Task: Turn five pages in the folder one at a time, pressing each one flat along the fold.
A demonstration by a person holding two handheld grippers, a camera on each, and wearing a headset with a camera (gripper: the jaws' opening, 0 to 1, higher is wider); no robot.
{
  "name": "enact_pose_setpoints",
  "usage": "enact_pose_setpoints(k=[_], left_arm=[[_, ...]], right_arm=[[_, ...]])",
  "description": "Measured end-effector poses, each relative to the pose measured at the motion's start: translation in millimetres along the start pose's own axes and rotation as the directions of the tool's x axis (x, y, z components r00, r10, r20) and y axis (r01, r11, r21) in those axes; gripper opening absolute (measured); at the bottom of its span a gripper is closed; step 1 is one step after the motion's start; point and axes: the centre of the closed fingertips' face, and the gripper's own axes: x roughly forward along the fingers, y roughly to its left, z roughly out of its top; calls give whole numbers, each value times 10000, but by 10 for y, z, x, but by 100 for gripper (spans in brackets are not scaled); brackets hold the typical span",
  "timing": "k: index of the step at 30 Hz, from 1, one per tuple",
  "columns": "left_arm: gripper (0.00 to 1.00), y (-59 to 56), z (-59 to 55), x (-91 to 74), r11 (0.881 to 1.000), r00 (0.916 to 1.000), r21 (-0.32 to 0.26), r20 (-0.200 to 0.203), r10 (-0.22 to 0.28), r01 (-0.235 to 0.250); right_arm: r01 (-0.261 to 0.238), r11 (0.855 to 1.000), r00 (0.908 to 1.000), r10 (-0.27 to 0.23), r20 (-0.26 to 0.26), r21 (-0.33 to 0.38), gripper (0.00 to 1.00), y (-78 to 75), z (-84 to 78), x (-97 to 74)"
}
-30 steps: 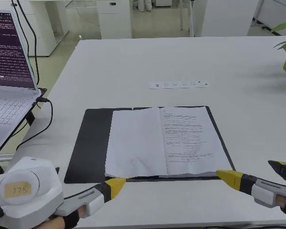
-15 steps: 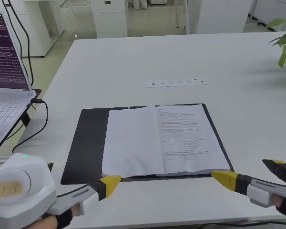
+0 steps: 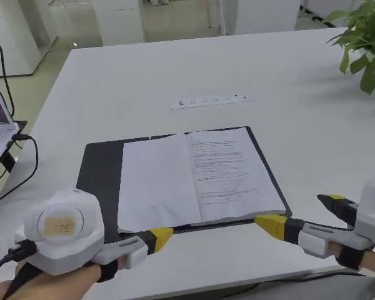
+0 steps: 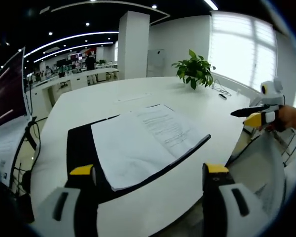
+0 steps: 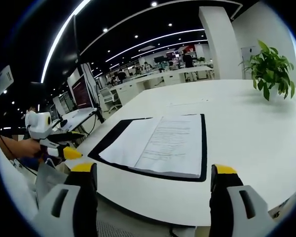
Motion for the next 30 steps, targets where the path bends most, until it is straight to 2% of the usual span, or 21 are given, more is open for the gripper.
enact_pose_setpoints(k=[4,11,20,24,28,30], left_arm=[[83,-189,51,302,9985,9985,97,-141,-538,539],[81,-443,88,677,9936,9937,378,-391,-1051,1066],[78,-677,170,994,9891,9908,634,-345,-1309,1329],[78,-806,233,1161,9881,9893,482,-175,-1451,1458],[77,-929,227,1344,9871,9874,293,-168,-1572,1576],[75,-994,212,1438,9860,9868,429,-189,-1606,1613]], right_arm=[[26,10000,10000,-26,28,62,94,-3,-4,-3],[116,9998,9999,-116,49,137,93,-53,-10,-10],[119,9993,9999,-122,63,352,91,-124,-34,14],[49,9989,10000,-50,22,463,91,-141,-50,30],[-81,9983,10000,82,-7,574,90,-146,-58,49],[-138,9980,9999,141,-46,610,90,-153,-67,55]])
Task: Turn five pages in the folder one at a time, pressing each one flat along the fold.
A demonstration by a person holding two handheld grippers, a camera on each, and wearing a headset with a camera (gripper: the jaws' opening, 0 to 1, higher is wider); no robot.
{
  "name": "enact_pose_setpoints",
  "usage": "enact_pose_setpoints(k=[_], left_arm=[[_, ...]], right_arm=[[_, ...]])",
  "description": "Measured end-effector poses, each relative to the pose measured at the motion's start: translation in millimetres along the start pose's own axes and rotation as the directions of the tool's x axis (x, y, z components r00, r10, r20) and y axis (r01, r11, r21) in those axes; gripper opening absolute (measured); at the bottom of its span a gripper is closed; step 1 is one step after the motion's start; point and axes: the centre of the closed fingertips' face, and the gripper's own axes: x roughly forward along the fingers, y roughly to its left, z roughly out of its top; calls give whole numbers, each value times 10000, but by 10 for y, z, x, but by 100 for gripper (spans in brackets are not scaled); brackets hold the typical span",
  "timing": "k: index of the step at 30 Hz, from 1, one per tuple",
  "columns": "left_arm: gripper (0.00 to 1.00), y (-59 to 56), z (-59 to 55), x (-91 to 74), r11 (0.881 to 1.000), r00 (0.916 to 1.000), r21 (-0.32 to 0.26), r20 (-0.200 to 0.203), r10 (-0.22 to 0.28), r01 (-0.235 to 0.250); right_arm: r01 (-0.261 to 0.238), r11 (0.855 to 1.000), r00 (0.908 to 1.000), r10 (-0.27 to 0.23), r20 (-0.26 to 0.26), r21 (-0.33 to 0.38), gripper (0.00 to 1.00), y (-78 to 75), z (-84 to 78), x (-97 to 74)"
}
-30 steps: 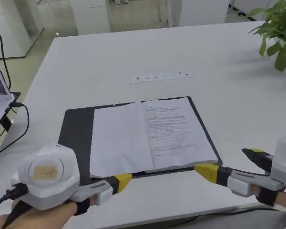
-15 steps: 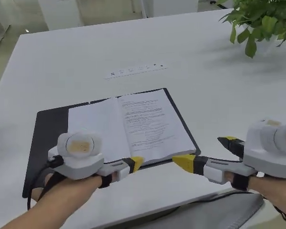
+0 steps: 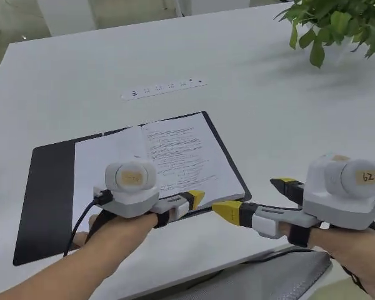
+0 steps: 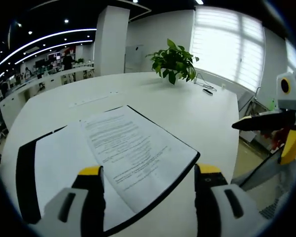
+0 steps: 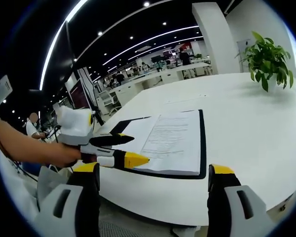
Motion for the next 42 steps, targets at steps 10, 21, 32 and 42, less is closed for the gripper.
enact_pose_setpoints(k=[10,21,32,42], left_arm=[[70,-136,-19,403,10000,9999,-96,135,-2,3],[69,-186,-80,696,9997,9997,-151,136,191,-189],[68,-212,-196,860,9950,9945,543,667,803,-839],[54,-113,-195,834,9942,9877,497,1286,884,-955]], right_arm=[[-188,9986,9998,184,94,499,88,-19,33,27],[-428,9955,9990,438,-95,850,86,-62,-16,90],[-443,9903,9988,470,-171,1317,84,-131,-73,101],[-392,9871,9985,448,-327,1553,83,-202,-121,122]])
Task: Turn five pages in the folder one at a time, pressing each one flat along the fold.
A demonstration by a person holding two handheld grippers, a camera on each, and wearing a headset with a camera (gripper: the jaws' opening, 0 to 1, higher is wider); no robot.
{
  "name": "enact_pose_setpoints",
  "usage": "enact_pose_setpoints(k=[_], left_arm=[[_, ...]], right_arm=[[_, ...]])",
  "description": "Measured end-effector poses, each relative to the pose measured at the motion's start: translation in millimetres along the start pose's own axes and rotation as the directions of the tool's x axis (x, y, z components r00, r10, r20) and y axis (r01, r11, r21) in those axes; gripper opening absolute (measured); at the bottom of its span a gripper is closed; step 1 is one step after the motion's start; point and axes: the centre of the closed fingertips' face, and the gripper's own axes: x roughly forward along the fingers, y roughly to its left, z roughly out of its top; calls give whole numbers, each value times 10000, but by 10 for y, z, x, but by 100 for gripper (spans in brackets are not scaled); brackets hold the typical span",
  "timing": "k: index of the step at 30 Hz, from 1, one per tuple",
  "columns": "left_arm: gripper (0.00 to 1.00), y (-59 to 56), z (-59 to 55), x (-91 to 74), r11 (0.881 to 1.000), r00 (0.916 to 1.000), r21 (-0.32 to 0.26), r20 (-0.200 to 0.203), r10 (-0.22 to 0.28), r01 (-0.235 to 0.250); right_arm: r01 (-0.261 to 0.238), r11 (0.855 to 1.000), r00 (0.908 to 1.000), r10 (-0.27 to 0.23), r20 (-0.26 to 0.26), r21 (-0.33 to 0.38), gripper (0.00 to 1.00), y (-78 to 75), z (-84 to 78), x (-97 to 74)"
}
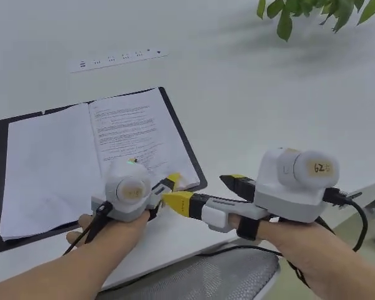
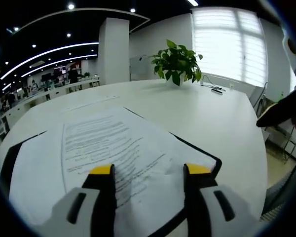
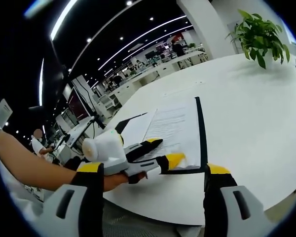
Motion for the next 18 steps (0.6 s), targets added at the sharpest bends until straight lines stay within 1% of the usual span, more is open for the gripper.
enact_pose_setpoints(k=[6,10,14,16,18], left_arm=[[43,72,16,-17,9993,9998,-333,83,172,-170],[43,66,24,-15,9987,9998,-489,118,151,-146],[47,41,43,-20,9971,9998,-756,182,-6,20],[46,50,40,-20,9976,9999,-691,108,-18,25],[46,55,43,-18,9966,9999,-818,95,-62,70]], right_arm=[[-51,10000,10000,51,-63,-19,82,3,4,26],[-104,9999,9998,104,-164,-17,82,16,-15,44],[-103,9999,9997,103,-203,0,82,22,-25,55],[-106,9999,9997,106,-223,6,81,23,-33,60],[-103,9999,9995,103,-298,15,81,25,-50,67]])
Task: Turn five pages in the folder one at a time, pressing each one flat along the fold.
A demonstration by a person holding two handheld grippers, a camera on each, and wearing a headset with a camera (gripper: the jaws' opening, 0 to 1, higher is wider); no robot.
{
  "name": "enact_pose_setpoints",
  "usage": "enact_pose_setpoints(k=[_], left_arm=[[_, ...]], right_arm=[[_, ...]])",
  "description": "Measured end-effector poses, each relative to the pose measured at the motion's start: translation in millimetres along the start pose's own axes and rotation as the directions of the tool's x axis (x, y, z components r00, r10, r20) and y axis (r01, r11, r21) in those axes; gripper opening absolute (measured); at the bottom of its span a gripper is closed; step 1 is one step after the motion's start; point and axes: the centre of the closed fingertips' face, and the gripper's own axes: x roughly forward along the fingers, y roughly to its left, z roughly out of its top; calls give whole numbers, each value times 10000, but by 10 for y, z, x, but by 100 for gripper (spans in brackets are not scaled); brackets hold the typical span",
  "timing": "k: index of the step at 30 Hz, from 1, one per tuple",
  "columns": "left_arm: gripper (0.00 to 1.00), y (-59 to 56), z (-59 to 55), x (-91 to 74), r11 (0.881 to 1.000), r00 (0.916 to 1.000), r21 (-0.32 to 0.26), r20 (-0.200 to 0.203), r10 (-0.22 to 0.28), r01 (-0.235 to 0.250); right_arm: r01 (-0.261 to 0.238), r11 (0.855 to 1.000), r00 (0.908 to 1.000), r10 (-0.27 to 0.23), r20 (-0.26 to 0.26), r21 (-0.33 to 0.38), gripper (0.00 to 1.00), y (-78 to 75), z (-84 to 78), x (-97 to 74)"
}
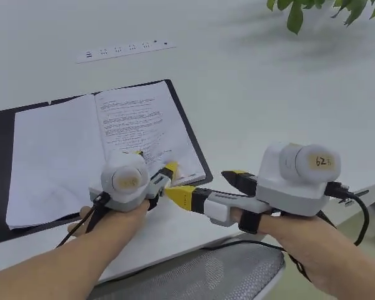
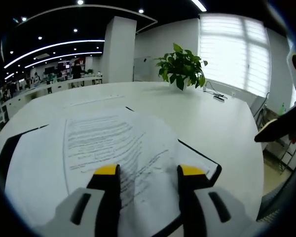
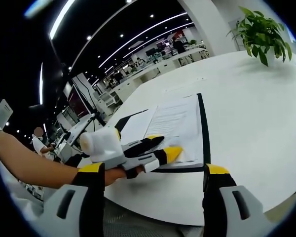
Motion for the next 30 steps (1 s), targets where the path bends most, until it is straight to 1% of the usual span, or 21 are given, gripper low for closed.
enact_pose_setpoints(k=[1,3,5,7,8,11,12,13,14,15,16,18,19,22,24,25,28,30], left_arm=[[45,9,1,-6,10000,10000,-6,-3,-27,27],[44,26,5,-15,9998,10000,-198,43,-71,71],[42,31,12,-22,9986,9998,-524,168,-113,122],[41,31,6,-24,9990,9998,-425,146,-108,114],[41,27,14,-25,9980,9997,-612,184,-136,147],[40,41,20,-29,9966,9996,-809,214,-161,178],[40,45,33,-31,9931,9994,-1158,302,-170,204],[38,56,36,-36,9921,9993,-1239,323,-169,208],[34,102,32,-43,9897,9996,-1430,291,-47,88],[32,122,43,-46,9827,9993,-1853,376,22,48],[29,141,41,-51,9800,9993,-1985,383,-46,122],[26,158,27,-51,9864,9997,-1641,225,-69,105],[24,168,30,-47,9859,9998,-1669,201,-55,88],[20,205,24,-43,9808,9999,-1949,171,-8,41],[21,191,24,-48,9798,9998,-1998,186,-42,78],[21,187,24,-48,9797,9998,-2002,184,-49,85],[21,186,24,-46,9779,9998,-2089,202,-45,86],[21,186,25,-47,9769,9997,-2133,222,-38,85]], right_arm=[[-10,10000,10000,10,-28,-34,81,1,-4,8],[-13,10000,10000,13,-60,-68,81,5,-3,13],[4,10000,10000,-4,-58,-60,81,0,3,12],[6,10000,10000,-6,-34,-35,81,-6,10,13],[11,10000,10000,-12,-43,-30,81,-9,8,14],[6,10000,9999,-7,-150,-98,80,-12,-12,22],[11,9999,9998,-14,-206,-123,80,-14,-22,28],[3,9999,9998,-6,-223,-138,80,-16,-24,33],[-17,9999,9998,14,-216,-150,80,-17,-22,41],[-25,9999,9997,22,-234,-147,80,-21,-22,52],[-45,9998,9996,40,-291,-174,80,-26,-22,69],[-67,9996,9994,57,-345,-287,80,-35,-7,100],[-85,9995,9994,74,-344,-315,80,-38,4,115],[-227,9983,9992,208,-354,-545,75,-41,60,193],[-329,9974,9989,306,-355,-639,73,-56,108,278],[-450,9971,9986,432,-314,-606,70,-65,147,341],[-704,9969,9975,702,-79,-359,64,-111,272,510],[-879,9961,9960,878,147,107,60,-173,367,646]])
